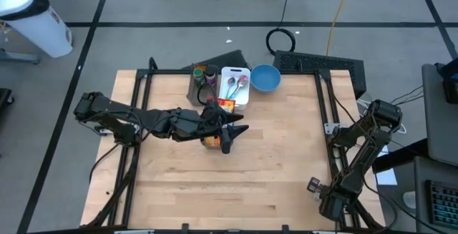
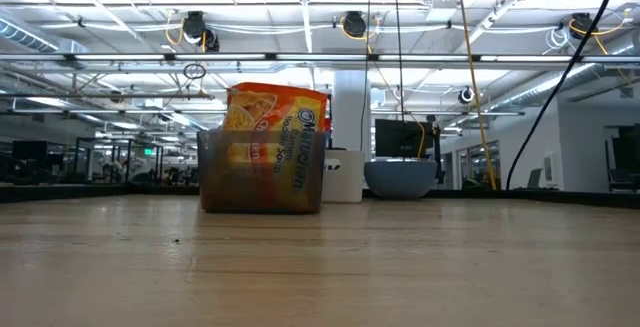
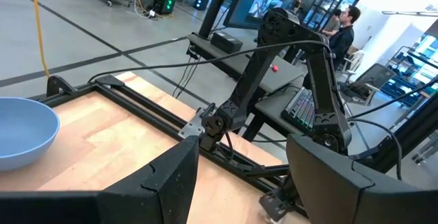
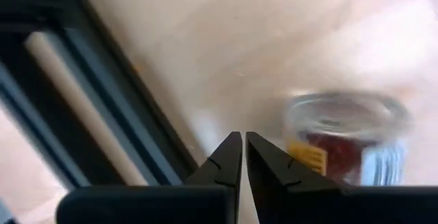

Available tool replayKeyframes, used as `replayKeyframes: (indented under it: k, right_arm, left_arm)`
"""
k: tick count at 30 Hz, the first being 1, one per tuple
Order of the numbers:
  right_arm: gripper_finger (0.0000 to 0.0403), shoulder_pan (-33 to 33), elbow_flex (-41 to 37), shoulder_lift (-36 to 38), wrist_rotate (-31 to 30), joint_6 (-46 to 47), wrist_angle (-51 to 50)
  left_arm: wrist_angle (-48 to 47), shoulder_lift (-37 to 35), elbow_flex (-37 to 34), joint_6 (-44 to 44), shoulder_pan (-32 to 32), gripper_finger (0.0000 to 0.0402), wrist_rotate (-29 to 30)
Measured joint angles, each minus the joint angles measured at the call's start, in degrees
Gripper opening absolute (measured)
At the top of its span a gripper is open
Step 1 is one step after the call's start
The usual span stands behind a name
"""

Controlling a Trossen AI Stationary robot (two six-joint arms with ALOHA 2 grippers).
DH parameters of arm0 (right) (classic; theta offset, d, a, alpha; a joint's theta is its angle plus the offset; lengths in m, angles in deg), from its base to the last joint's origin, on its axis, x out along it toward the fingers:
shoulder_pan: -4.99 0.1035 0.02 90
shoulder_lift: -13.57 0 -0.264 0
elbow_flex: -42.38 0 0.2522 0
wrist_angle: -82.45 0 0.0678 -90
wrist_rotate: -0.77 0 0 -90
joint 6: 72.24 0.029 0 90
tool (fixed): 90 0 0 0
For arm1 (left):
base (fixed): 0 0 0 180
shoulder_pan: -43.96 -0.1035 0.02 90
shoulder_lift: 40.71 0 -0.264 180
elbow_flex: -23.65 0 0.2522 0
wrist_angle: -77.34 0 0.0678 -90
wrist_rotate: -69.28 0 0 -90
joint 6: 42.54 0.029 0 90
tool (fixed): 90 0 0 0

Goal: Pick & Place Food Item
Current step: Put the brown spice bottle into the top black bin

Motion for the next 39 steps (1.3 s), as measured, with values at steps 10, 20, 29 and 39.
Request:
replayKeyframes:
  k: [10,20,29,39]
  right_arm:
    - [0.0015,-2.60,-0.05,-0.04,-4.67,0.55,-0.77]
    - [0.0015,-4.65,1.10,0.35,-9.92,6.48,9.68]
    - [0.0015,-7.85,1.42,0.86,-9.67,5.92,11.43]
    - [0.0016,-14.90,1.52,9.77,-15.39,8.35,8.81]
  left_arm:
    - [0.02,0.01,-0.02,0.00,0.00,0.0230,0.01]
    - [-1.10,0.02,-0.04,-1.61,0.00,0.0230,-0.64]
    - [-2.39,0.07,-0.07,-4.04,0.02,0.0230,-2.21]
    - [-9.84,0.07,-0.07,-10.21,2.18,0.0230,-7.08]
